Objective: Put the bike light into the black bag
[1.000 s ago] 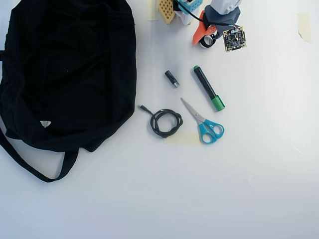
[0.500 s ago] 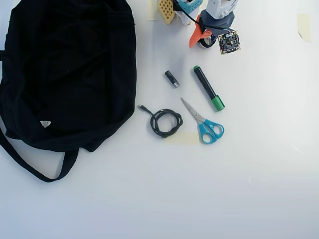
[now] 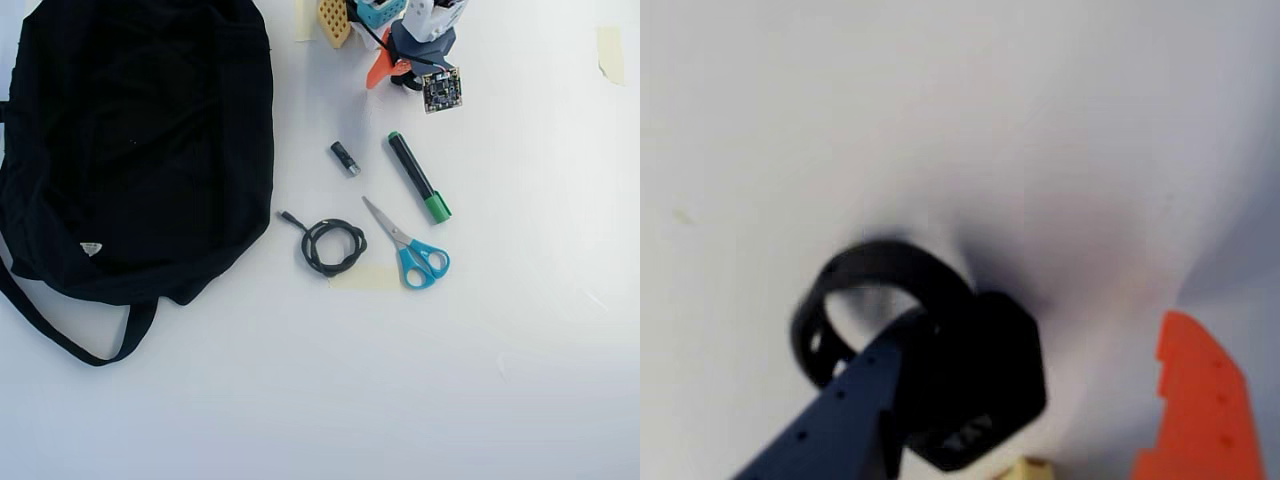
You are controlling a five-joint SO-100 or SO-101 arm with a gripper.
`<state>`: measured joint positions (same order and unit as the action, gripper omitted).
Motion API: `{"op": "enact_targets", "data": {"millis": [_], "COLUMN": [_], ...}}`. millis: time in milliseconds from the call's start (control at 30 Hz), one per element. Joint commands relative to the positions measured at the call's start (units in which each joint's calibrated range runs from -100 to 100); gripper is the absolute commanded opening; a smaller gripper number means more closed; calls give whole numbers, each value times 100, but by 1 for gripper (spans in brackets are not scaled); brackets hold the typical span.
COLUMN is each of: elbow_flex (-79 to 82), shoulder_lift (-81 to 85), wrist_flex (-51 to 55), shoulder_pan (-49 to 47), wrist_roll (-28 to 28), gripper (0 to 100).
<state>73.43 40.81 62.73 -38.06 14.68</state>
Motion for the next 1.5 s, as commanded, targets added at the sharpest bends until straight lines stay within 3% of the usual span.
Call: {"op": "enact_targets", "data": {"millis": [0,267,1100,1467], "elbow_flex": [-11,-110,-1718,-3183], "shoulder_lift": [85,85,94,102], "wrist_flex": [-63,-140,-304,445], "shoulder_pan": [51,44,59,665], "wrist_roll": [-15,-20,210,158], "gripper": [27,2,2,2]}}
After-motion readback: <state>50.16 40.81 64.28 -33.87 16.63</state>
